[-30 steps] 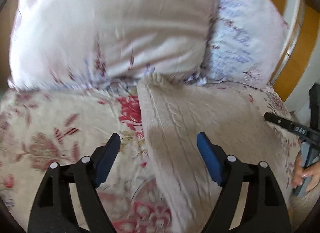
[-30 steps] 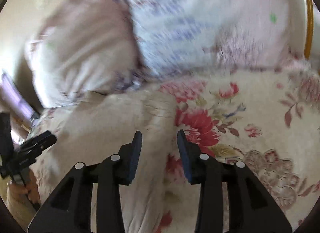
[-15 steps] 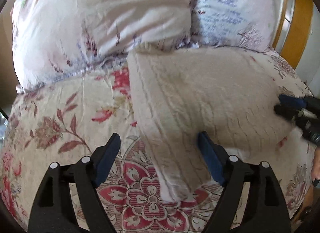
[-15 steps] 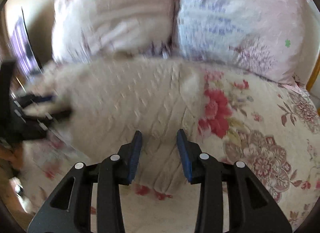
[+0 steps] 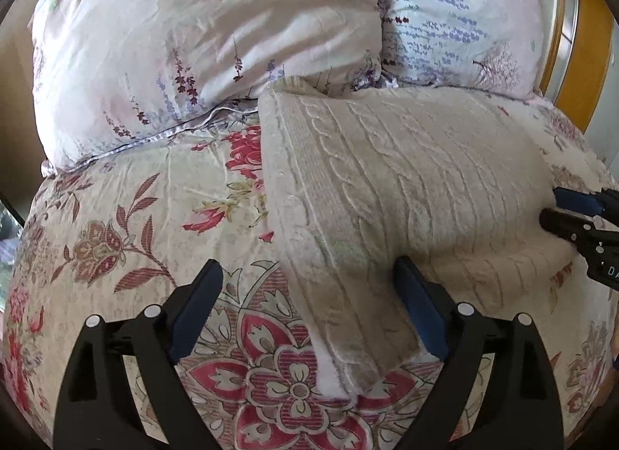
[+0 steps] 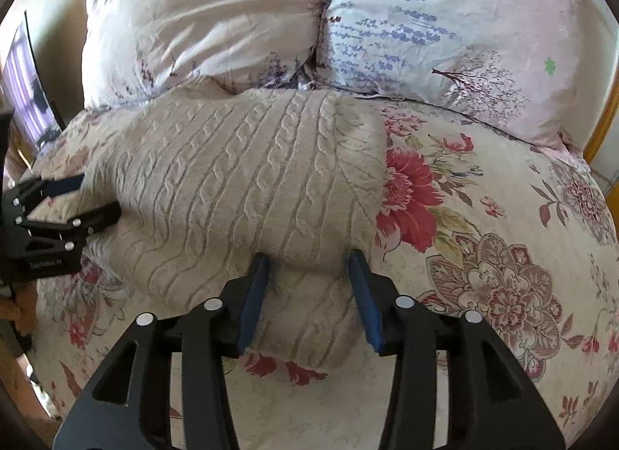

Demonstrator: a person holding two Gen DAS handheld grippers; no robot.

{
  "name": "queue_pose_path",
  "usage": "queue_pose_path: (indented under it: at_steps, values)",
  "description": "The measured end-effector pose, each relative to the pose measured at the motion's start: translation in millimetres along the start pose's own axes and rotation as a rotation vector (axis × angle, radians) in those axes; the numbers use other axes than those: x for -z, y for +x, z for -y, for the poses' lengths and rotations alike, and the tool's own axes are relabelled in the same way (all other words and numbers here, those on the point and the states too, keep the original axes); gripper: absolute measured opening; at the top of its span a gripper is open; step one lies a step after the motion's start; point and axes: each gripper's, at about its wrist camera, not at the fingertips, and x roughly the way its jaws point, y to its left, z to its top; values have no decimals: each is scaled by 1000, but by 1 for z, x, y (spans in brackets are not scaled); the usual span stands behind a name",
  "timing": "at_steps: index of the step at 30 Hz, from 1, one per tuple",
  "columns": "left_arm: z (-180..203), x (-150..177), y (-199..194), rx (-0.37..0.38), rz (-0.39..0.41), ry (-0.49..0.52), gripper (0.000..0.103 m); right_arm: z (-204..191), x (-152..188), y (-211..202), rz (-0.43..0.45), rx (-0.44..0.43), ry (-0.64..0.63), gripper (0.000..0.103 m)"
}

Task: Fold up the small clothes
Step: 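Lay the folded sweater bundle flat on the bed and open both grippers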

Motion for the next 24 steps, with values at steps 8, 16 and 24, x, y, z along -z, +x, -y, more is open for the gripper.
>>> queue_pose_path:
  at_steps: [8, 16, 24]
  values:
    - [1, 8, -19, -28, 60, -11, 95, 19, 8, -23, 57, 48, 113, 98]
    - [0, 17, -32, -101, 106, -6, 101, 32, 16, -38, 104, 99, 189, 102]
    - [-10, 35, -53, -87, 110, -74, 101, 22, 20, -57, 167, 128, 198, 102]
